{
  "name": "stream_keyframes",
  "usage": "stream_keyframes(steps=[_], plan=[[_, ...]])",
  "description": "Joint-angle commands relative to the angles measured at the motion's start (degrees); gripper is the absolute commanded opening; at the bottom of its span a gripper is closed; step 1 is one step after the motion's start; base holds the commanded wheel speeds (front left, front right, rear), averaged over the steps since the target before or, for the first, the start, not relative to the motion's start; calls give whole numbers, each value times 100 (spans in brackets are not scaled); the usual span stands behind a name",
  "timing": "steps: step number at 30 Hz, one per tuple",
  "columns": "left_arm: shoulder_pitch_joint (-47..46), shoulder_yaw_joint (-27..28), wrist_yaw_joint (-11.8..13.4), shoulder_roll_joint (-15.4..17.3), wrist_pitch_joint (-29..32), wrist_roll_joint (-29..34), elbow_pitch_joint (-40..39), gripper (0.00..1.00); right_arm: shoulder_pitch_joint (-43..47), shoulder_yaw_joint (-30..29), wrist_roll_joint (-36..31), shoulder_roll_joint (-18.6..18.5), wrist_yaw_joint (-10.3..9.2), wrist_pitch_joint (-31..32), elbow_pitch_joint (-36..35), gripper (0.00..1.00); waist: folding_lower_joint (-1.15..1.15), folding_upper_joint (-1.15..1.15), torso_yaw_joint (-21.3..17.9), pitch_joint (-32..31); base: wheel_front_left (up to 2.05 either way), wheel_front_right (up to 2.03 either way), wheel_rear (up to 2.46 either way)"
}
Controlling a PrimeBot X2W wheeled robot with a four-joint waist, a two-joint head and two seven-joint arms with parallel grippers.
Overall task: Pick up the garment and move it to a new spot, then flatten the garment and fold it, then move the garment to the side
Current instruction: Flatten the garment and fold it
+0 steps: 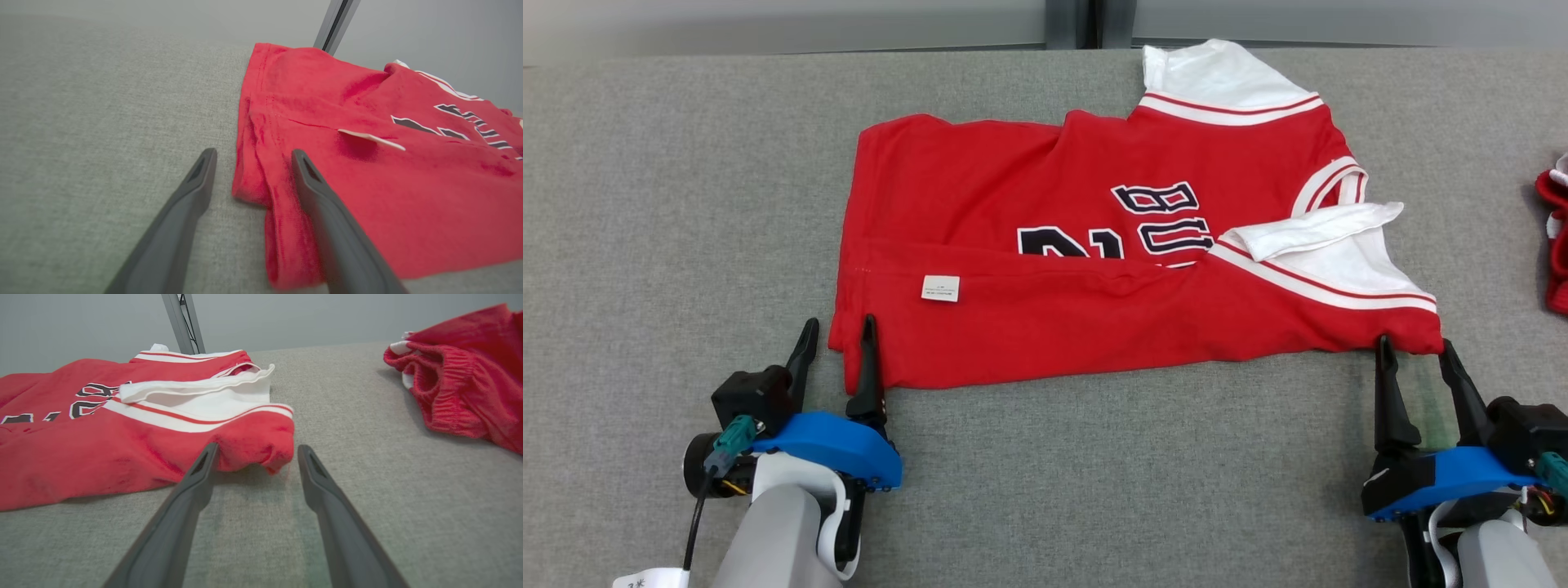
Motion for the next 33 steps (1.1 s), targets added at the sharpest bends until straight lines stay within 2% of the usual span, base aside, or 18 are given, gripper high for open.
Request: stream_keyframes(steps=[1,4,5,7,13,17,25,26,27,28,33], plan=[[-114,17,-28,-3,-1,55,70,100,-68,-20,48,-6,0,-16,-20,100,-1,0,-6,37,0,0,0],[-140,-38,-52,-3,1,64,249,100,-108,-57,55,-6,-1,-16,-35,100,-1,0,-33,82,0,0,0],[-134,-62,-58,-4,2,38,296,93,-131,-71,69,-6,0,-16,-42,100,-1,0,-40,92,0,0,0],[-102,-206,-64,-12,8,-44,318,0,-179,-83,97,-6,0,-16,-52,100,-1,0,-44,103,0,0,0],[97,-654,-69,-14,8,-303,205,0,-345,-138,273,-7,0,-16,-89,100,-1,0,29,64,0,0,0],[220,-710,-45,-6,7,-418,36,0,-486,-229,310,-5,0,-16,45,100,-1,0,105,27,0,0,0],[380,-779,-45,-1,7,-493,-56,0,-712,-405,326,-4,0,-16,827,100,-1,0,236,-6,0,0,0],[384,-764,-45,1,7,-493,-61,0,-721,-401,377,-6,0,-16,893,93,-1,0,243,-5,0,0,0],[391,-746,-45,3,7,-491,-69,0,-734,-396,410,-7,0,-16,930,36,-1,0,245,-6,0,0,0],[402,-727,-45,4,7,-487,-79,0,-736,-368,443,-7,0,-16,936,0,-1,0,244,-8,0,0,0],[501,-613,-45,8,6,-478,-154,0,-575,-373,608,-7,-1,-16,752,0,-1,0,203,-68,0,0,0]])
